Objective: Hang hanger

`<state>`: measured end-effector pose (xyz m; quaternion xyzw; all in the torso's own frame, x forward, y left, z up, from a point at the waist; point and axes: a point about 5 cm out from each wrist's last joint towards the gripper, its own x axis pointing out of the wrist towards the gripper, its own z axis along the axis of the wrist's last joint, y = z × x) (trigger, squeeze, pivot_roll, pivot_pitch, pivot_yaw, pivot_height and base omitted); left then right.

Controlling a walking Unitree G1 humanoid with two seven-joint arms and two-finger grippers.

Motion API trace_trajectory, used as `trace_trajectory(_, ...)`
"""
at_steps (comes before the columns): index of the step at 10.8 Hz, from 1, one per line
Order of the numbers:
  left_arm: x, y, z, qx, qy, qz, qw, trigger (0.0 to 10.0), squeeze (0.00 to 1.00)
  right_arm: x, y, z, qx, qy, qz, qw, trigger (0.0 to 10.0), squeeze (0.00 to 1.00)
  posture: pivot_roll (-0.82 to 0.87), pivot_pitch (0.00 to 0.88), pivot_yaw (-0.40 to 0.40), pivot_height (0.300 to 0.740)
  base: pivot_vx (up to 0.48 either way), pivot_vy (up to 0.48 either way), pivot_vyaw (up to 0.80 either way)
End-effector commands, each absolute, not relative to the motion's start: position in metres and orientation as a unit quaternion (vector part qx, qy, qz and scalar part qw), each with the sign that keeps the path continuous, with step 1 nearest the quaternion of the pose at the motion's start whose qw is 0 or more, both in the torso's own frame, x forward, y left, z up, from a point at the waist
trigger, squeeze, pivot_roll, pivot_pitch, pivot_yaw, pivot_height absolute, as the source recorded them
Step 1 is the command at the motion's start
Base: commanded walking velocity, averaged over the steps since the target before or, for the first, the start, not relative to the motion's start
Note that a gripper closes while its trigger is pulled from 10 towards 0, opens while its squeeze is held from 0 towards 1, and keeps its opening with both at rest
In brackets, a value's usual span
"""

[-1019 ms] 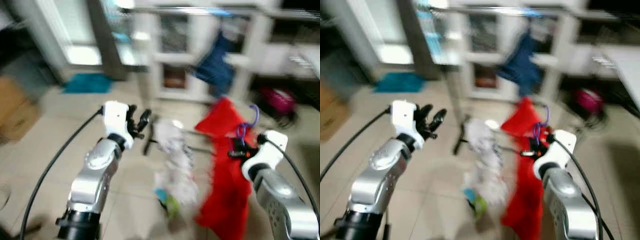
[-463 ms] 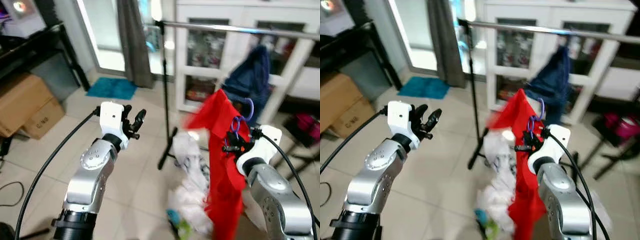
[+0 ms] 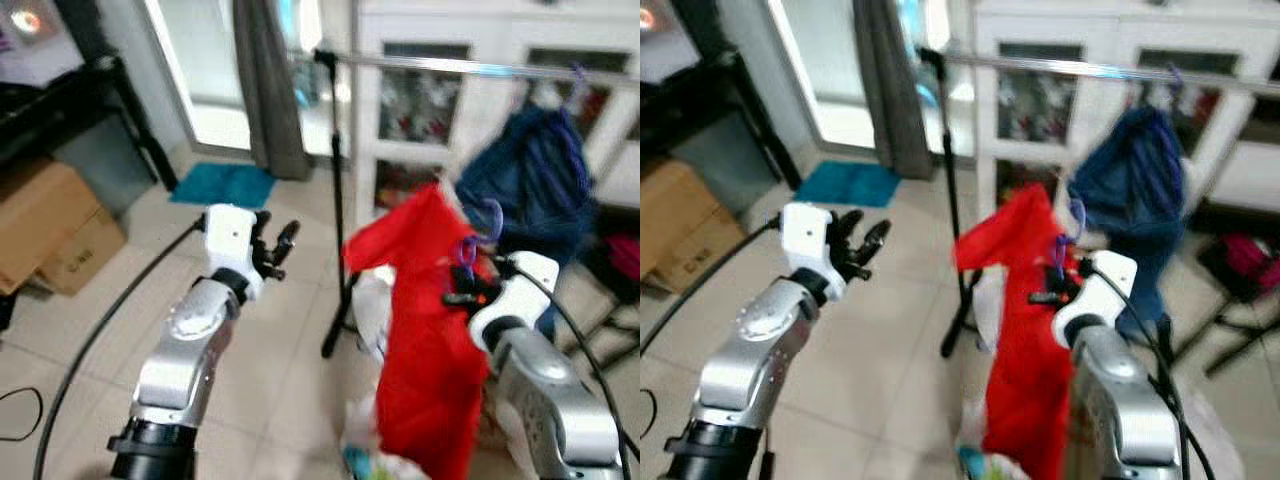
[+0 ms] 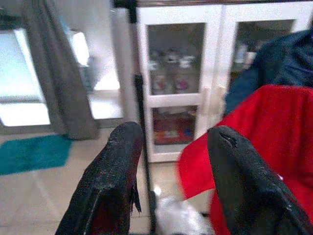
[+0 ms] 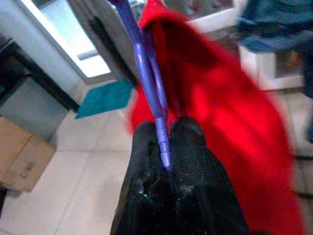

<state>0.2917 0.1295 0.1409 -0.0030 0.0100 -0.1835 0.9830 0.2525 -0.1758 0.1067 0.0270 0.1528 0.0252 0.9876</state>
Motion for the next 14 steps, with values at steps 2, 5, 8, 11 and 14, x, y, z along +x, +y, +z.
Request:
trace_trajectory(2, 0.293, 0.142, 0.144, 0.009, 0.004, -0.165, 0.986, 10.0, 0.0, 0.258, -0.166, 0.117, 0.029, 0.121, 0.042, 0.991, 10.0, 0.0, -0.06, 0.0, 0.069, 0.74, 0.379, 0.0, 0.0)
trace_trajectory(5, 0.292, 0.137, 0.142, 0.02, 0.01, -0.181, 0.983, 10.0, 0.0, 0.256, -0.17, 0.118, 0.044, 0.117, 0.029, 0.992, 10.0, 0.0, -0.07, 0.0, 0.073, 0.74, 0.379, 0.0, 0.0)
trace_trajectory(8, 0.28, 0.128, 0.128, 0.061, 0.044, -0.257, 0.963, 10.0, 0.0, 0.259, -0.164, 0.129, 0.0, 0.103, 0.047, 0.994, 10.0, 0.0, -0.07, 0.002, 0.073, 0.74, 0.379, 0.0, 0.0)
trace_trajectory(11, 0.277, 0.127, 0.127, 0.063, 0.047, -0.268, 0.96, 10.0, 0.0, 0.265, -0.165, 0.14, -0.013, 0.088, 0.025, 0.996, 10.0, 0.0, -0.07, 0.0, 0.071, 0.74, 0.375, 0.0, 0.0)
trace_trajectory(14, 0.274, 0.124, 0.131, 0.049, 0.034, -0.294, 0.954, 10.0, 0.0, 0.284, -0.166, 0.153, -0.035, 0.088, 0.005, 0.995, 10.0, 0.0, -0.07, 0.0, 0.059, 0.74, 0.25, 0.0, 0.0)
